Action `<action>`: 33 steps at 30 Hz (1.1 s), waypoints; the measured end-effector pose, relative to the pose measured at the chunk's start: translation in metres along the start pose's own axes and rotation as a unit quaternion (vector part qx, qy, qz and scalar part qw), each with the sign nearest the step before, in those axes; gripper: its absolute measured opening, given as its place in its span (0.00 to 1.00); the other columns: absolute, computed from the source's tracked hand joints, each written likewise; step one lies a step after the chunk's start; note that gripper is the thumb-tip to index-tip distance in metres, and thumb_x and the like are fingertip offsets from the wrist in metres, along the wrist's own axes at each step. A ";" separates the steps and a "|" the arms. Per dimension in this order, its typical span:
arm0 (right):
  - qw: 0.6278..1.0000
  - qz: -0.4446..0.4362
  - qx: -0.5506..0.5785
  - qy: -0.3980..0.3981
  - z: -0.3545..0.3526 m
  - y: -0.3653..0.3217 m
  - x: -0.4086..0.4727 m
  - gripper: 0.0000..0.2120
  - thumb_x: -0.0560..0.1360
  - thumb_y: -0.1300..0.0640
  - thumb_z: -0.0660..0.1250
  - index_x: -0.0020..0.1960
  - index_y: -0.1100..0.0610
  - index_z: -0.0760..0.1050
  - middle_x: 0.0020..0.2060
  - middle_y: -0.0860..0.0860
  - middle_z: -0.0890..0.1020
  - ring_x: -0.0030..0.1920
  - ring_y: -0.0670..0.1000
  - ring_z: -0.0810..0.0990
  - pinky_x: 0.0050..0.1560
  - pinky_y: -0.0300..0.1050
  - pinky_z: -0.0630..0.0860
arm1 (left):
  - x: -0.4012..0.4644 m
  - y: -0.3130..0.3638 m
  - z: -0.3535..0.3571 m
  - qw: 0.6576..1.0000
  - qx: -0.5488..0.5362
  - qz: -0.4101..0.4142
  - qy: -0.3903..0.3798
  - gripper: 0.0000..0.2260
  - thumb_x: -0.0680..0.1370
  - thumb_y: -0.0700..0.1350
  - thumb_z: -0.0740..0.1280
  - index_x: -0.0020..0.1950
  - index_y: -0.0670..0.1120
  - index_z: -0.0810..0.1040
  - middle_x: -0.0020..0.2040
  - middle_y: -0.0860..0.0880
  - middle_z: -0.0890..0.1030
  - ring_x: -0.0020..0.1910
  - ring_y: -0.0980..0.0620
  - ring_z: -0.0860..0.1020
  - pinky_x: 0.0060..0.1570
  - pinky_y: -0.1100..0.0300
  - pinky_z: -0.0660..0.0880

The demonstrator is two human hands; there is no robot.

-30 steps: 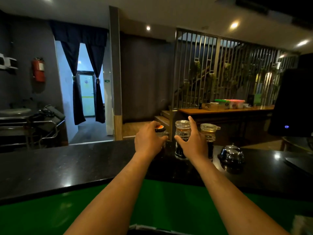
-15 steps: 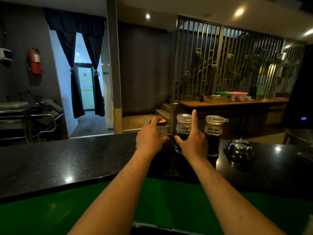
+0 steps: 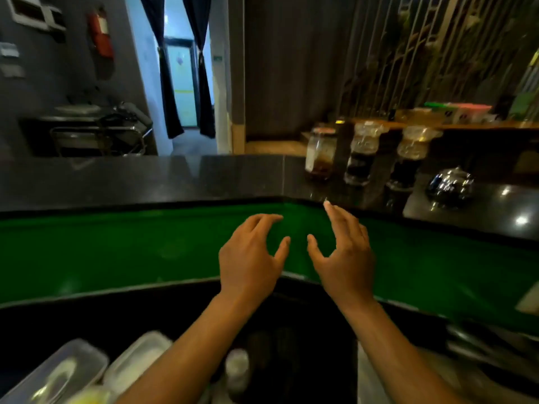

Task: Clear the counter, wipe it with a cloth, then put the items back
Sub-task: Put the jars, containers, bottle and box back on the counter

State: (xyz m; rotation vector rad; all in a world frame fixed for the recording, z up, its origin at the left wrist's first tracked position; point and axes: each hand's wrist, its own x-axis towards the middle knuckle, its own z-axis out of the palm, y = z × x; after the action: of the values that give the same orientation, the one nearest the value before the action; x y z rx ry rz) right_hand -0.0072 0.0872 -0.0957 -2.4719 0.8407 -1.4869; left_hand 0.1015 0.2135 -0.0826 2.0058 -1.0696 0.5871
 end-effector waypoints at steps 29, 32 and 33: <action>0.924 0.182 0.107 -0.319 0.078 -0.049 -0.232 0.27 0.75 0.56 0.71 0.72 0.44 0.69 0.66 0.46 0.74 0.63 0.47 0.76 0.60 0.38 0.73 | -0.154 -0.155 0.021 0.927 0.088 -0.141 -0.335 0.15 0.78 0.46 0.66 0.65 0.50 0.75 0.55 0.43 0.78 0.50 0.40 0.80 0.48 0.49 0.78; 0.940 0.169 0.125 -0.268 0.060 -0.046 -0.202 0.27 0.73 0.56 0.72 0.70 0.45 0.72 0.63 0.47 0.76 0.60 0.48 0.78 0.56 0.37 0.73 | -0.143 -0.139 0.009 0.948 0.041 -0.151 -0.278 0.17 0.75 0.47 0.69 0.64 0.52 0.76 0.54 0.45 0.77 0.49 0.41 0.80 0.46 0.51 0.77; 0.946 0.161 0.132 -0.248 0.053 -0.046 -0.188 0.27 0.73 0.56 0.72 0.70 0.46 0.72 0.62 0.47 0.77 0.58 0.48 0.78 0.55 0.38 0.74 | -0.137 -0.131 0.002 0.957 0.025 -0.148 -0.248 0.18 0.74 0.48 0.70 0.64 0.53 0.77 0.54 0.46 0.77 0.48 0.42 0.80 0.45 0.53 0.77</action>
State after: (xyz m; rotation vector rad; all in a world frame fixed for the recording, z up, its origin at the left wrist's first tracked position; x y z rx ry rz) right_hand -0.0113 0.2157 -0.2494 -2.2194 0.8241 -0.7612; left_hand 0.1378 0.3237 -0.2332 2.3672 -1.0066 -0.0590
